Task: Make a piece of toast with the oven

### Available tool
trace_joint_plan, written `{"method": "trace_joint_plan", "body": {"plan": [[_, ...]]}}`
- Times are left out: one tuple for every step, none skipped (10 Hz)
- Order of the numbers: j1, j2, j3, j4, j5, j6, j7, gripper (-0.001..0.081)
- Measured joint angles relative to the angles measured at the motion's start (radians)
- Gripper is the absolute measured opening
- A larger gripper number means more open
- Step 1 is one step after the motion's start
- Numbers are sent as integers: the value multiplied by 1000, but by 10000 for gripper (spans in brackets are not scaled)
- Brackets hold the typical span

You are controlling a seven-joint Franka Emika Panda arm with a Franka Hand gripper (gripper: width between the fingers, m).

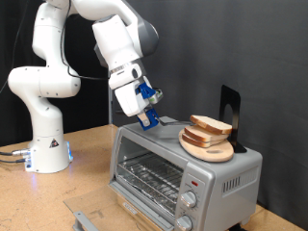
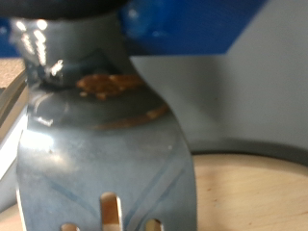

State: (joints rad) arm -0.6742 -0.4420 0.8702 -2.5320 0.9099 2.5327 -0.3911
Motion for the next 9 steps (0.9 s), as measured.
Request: {"method": "trace_joint_plan", "body": {"plan": [[-1,6,8,1,0,18,0,269],[-2,14,15,3,0,33,0,269],[-4,23,22,9,-4,41,0,269],[-9,29,27,15,-12,45,0,269],[-16,34,34,21,-27,46,0,269],[-24,37,40,24,-66,40,2,269],[-34,40,50,25,-103,39,3,269],[-39,43,57,24,-122,50,-11,269],[-38,46,61,19,-124,74,-40,269]]}}
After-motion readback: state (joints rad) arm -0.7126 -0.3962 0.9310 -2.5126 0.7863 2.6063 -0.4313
